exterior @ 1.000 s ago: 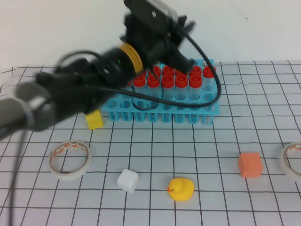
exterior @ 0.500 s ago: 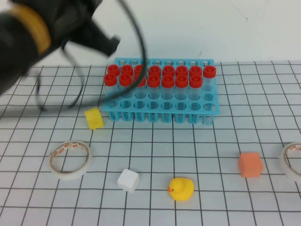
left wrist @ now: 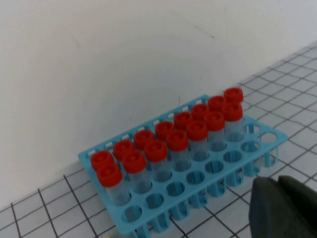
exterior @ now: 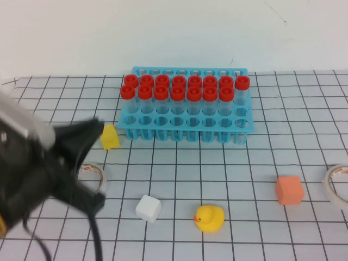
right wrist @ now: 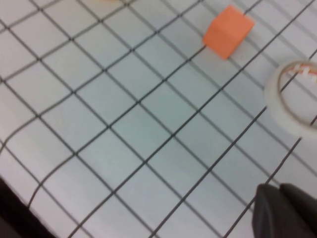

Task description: Place the test tubes

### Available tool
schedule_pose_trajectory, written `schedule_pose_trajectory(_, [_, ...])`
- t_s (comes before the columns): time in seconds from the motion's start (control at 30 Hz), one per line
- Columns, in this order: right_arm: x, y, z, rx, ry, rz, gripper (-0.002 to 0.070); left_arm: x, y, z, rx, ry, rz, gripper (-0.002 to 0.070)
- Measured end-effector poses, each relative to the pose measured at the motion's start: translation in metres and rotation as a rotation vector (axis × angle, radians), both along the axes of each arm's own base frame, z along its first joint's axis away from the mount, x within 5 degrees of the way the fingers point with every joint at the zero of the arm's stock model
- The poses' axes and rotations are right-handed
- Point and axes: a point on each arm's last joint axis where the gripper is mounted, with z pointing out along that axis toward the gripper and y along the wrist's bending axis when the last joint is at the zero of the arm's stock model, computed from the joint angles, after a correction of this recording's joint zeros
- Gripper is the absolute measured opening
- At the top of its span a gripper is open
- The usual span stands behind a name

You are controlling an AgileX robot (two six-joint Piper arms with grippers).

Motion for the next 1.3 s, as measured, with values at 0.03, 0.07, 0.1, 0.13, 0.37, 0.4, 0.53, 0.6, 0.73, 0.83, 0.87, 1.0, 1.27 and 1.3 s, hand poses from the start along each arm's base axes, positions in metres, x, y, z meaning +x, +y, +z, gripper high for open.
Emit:
schedule_pose_trajectory(0.03, [0.000, 0.000, -0.004, -0.008, 0.013, -0.002, -0.0001, -0.003, 0.001, -0.005, 0.012, 0.004, -0.002, 0.0000])
schedule_pose_trajectory(0.07, [-0.001, 0.000, -0.005, -0.012, 0.022, -0.002, -0.0001, -0.005, 0.002, -0.008, 0.021, 0.006, -0.004, 0.0000])
schedule_pose_trajectory(0.1, [-0.001, 0.000, -0.007, -0.016, 0.034, -0.004, -0.0001, -0.006, 0.003, -0.012, 0.029, 0.007, -0.008, 0.0000])
schedule_pose_trajectory(0.13, [-0.001, 0.000, -0.008, -0.019, 0.039, -0.005, -0.0001, -0.007, 0.003, -0.014, 0.034, 0.006, -0.012, 0.0000])
schedule_pose_trajectory(0.37, [-0.002, 0.000, -0.009, -0.025, 0.051, -0.008, -0.0001, -0.010, 0.002, -0.015, 0.030, -0.011, -0.035, 0.0000])
schedule_pose_trajectory(0.4, [-0.002, 0.000, -0.009, -0.026, 0.052, -0.008, -0.0001, -0.010, 0.002, -0.016, 0.031, -0.010, -0.034, 0.0000])
schedule_pose_trajectory(0.53, [-0.002, -0.001, -0.009, -0.027, 0.054, -0.011, -0.0001, -0.010, 0.003, -0.016, 0.034, -0.006, -0.030, 0.0000])
schedule_pose_trajectory(0.6, [-0.002, -0.001, -0.009, -0.027, 0.054, -0.011, -0.0001, -0.010, 0.003, -0.017, 0.039, -0.003, -0.028, 0.0000])
schedule_pose_trajectory(0.73, [-0.002, 0.000, -0.009, -0.025, 0.057, -0.012, -0.0001, -0.011, 0.003, -0.016, 0.062, -0.020, -0.032, 0.0000])
schedule_pose_trajectory(0.83, [-0.002, 0.000, -0.009, -0.025, 0.057, -0.012, -0.0001, -0.016, 0.009, -0.013, 0.129, -0.075, -0.022, 0.0000])
schedule_pose_trajectory(0.87, [-0.002, 0.000, -0.009, -0.025, 0.057, -0.012, -0.0001, -0.018, 0.012, -0.010, 0.147, -0.102, -0.011, 0.0000])
schedule_pose_trajectory(1.0, [-0.002, 0.000, -0.009, -0.025, 0.057, -0.012, -0.0001, -0.032, 0.030, 0.000, 0.114, -0.166, 0.060, 0.0000])
schedule_pose_trajectory(1.27, [-0.002, -0.001, -0.010, -0.025, 0.060, -0.014, -0.0001, -0.060, 0.065, 0.016, -0.135, -0.171, 0.278, 0.0000])
schedule_pose_trajectory(1.3, [-0.002, -0.001, -0.010, -0.025, 0.060, -0.014, -0.0001, -0.064, 0.068, 0.018, -0.162, -0.172, 0.300, 0.0000])
